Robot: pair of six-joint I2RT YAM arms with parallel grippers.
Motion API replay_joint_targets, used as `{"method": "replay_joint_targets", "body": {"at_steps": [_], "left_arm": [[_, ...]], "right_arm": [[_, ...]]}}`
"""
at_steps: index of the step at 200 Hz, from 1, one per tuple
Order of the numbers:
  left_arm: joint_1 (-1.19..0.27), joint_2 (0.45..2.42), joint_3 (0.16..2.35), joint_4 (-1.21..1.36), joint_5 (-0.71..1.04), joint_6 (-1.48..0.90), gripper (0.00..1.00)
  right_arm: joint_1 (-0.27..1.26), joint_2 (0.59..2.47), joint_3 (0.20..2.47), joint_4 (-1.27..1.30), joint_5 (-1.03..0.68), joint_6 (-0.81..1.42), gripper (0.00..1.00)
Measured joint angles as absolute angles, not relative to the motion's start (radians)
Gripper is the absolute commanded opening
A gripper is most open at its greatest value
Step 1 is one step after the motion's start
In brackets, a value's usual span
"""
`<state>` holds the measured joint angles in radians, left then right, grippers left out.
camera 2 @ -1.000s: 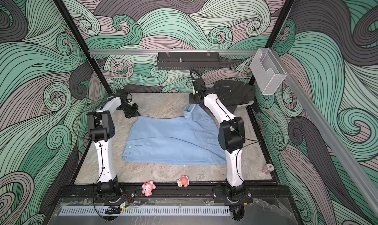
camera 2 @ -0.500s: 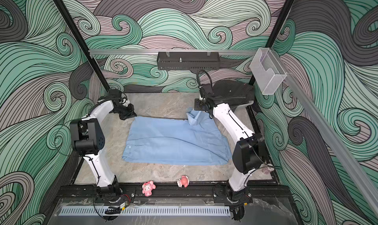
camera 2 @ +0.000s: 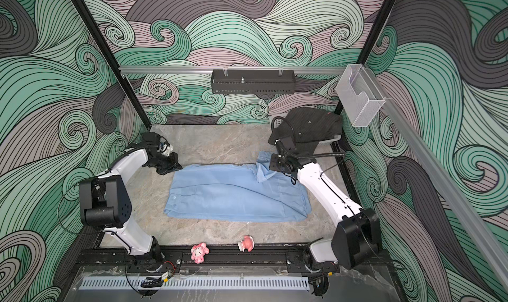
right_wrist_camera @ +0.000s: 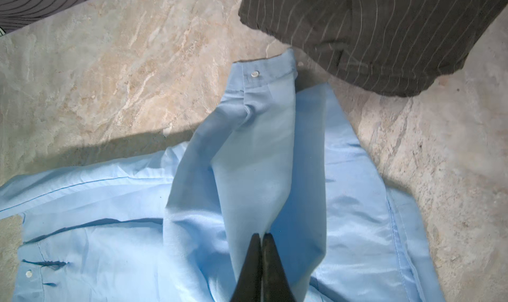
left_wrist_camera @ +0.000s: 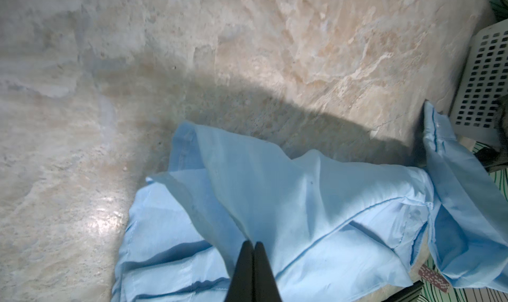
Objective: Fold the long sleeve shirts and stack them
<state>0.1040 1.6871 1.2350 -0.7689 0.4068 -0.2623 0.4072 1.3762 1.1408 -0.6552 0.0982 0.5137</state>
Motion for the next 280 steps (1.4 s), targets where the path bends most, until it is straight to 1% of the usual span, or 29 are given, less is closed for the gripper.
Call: {"method": "replay_joint_targets", "body": {"at_steps": [52, 131, 159, 188, 210, 228, 243, 280], "left_arm": [[0.104, 1.652, 1.089, -0.758, 0.378, -0.268, 0.0], [0.104, 1.606, 1.091, -0.751, 0.329, -0.278, 0.0], [0.104, 1.612, 1.096, -0.748, 0.319, -0.281, 0.06], [0.104, 1.655, 1.096, -0.748, 0.302, -0.282, 0.1], [0.104, 1.673, 1.095, -0.751, 0.29, -0.283, 0.15], [0.104, 1.676, 1.095, -0.756, 0.281, -0.284, 0.26], [0.104, 1.681, 1.096, -0.76, 0.273, -0.287, 0.33], [0.104, 1.678, 1.096, -0.763, 0.269, -0.302, 0.36]], "right_arm": [[0.419, 1.248, 0.968, -0.677, 0.093, 0.6, 0.01], [0.422, 1.107, 0.926, -0.781, 0.055, 0.693, 0.02], [0.422, 1.079, 0.904, -0.799, 0.049, 0.698, 0.02], [0.423, 1.066, 0.821, -0.813, 0.041, 0.7, 0.02], [0.43, 1.066, 0.77, -0.827, 0.025, 0.699, 0.02], [0.448, 1.067, 0.748, -0.833, 0.017, 0.699, 0.05], [0.466, 1.074, 0.737, -0.832, 0.012, 0.699, 0.07], [0.511, 1.1, 0.732, -0.83, 0.0, 0.693, 0.09]]}}
